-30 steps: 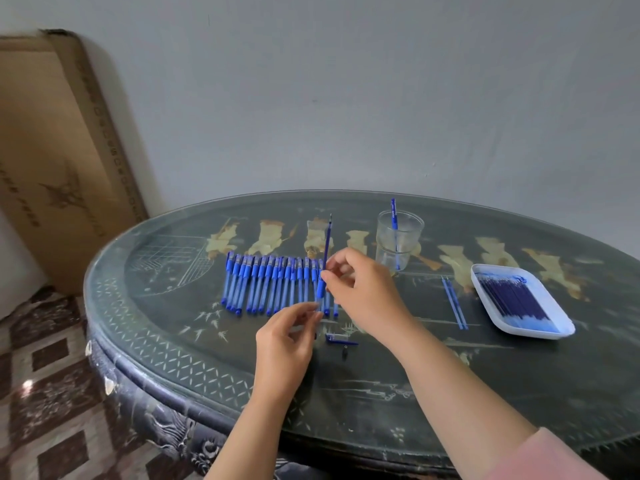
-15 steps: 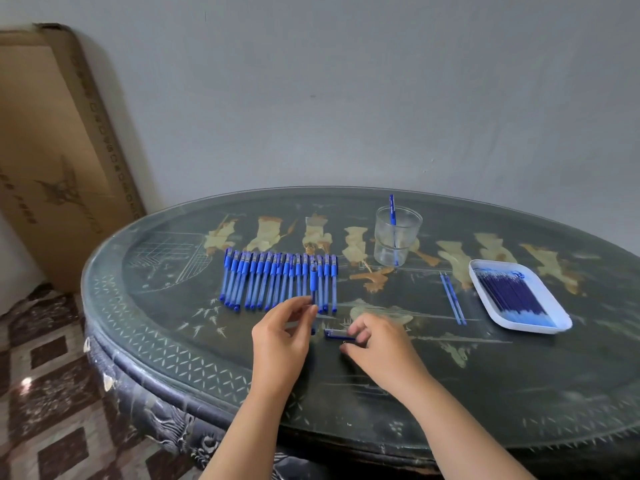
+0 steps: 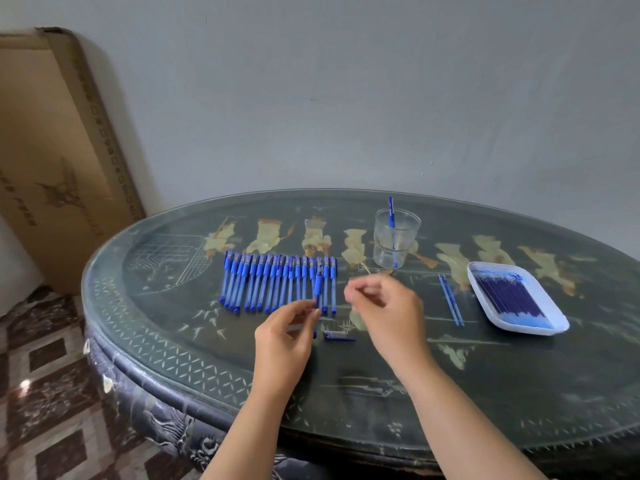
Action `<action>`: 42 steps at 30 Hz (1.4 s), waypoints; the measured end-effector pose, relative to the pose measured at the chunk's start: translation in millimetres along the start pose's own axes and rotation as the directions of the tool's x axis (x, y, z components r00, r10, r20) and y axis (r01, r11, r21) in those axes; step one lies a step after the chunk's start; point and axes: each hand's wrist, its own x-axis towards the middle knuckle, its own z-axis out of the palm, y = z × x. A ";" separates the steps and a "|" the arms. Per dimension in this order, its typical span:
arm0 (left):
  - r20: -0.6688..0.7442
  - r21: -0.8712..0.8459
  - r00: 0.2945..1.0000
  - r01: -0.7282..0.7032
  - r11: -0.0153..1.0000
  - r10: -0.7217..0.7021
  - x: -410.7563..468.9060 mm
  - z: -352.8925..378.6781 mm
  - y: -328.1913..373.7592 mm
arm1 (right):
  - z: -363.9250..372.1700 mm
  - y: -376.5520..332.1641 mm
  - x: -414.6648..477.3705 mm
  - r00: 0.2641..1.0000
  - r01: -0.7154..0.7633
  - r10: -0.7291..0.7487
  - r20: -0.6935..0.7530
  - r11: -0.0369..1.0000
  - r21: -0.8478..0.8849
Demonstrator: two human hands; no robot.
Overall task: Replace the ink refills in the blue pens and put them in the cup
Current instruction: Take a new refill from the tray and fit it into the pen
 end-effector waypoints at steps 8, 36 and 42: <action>0.015 0.011 0.999 -0.037 0.999 0.037 -0.4 1.8 0.4 | 4.2 -41.1 21.1 0.992 0.116 -0.121 0.028 0.984 0.136; 0.020 0.031 0.997 -0.073 0.997 0.073 -0.4 2.0 -0.6 | 15.7 -18.6 22.9 0.981 -0.057 0.053 0.189 0.998 0.015; 0.023 0.029 0.998 -0.056 0.998 0.055 -0.1 2.3 -1.9 | 18.5 -15.5 18.6 0.995 -0.062 0.061 0.084 0.998 0.013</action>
